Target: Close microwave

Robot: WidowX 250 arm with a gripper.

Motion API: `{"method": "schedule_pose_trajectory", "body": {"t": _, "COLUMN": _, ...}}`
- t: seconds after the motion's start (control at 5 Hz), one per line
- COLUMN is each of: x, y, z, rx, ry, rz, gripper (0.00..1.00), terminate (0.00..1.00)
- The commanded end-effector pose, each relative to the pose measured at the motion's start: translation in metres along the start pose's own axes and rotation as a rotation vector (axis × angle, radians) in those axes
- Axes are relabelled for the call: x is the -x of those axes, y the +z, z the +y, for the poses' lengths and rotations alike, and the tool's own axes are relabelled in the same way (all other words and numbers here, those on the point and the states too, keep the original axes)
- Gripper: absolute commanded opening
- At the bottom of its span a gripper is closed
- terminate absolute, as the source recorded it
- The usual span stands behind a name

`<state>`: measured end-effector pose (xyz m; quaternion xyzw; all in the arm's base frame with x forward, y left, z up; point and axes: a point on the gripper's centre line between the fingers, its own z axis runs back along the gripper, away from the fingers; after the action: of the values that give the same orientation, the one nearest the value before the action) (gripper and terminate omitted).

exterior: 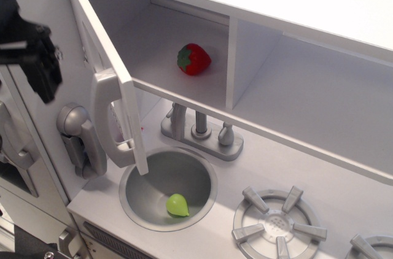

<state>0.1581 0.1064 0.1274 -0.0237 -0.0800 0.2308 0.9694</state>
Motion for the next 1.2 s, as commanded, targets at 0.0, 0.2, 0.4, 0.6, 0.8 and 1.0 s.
{"method": "schedule_pose_trajectory", "body": {"t": 0.0, "x": -0.019, "y": -0.008, "z": -0.018, "rx": -0.035, "ry": 0.098, "rz": -0.168, "gripper": 1.00, "terminate": 0.00}}
{"method": "schedule_pose_trajectory", "body": {"t": 0.2, "x": -0.025, "y": -0.008, "z": -0.028, "rx": -0.027, "ry": 0.110, "rz": -0.162, "gripper": 1.00, "terminate": 0.00}}
{"method": "schedule_pose_trajectory", "body": {"t": 0.4, "x": -0.030, "y": -0.011, "z": -0.042, "rx": -0.022, "ry": 0.122, "rz": -0.155, "gripper": 1.00, "terminate": 0.00}}
{"method": "schedule_pose_trajectory", "body": {"t": 0.6, "x": -0.036, "y": -0.014, "z": -0.055, "rx": -0.001, "ry": 0.120, "rz": -0.153, "gripper": 1.00, "terminate": 0.00}}
{"method": "schedule_pose_trajectory", "body": {"t": 0.8, "x": -0.043, "y": -0.018, "z": -0.069, "rx": 0.011, "ry": 0.119, "rz": -0.136, "gripper": 1.00, "terminate": 0.00}}
{"method": "schedule_pose_trajectory", "body": {"t": 1.0, "x": -0.048, "y": -0.023, "z": -0.086, "rx": 0.011, "ry": 0.099, "rz": -0.122, "gripper": 1.00, "terminate": 0.00}}
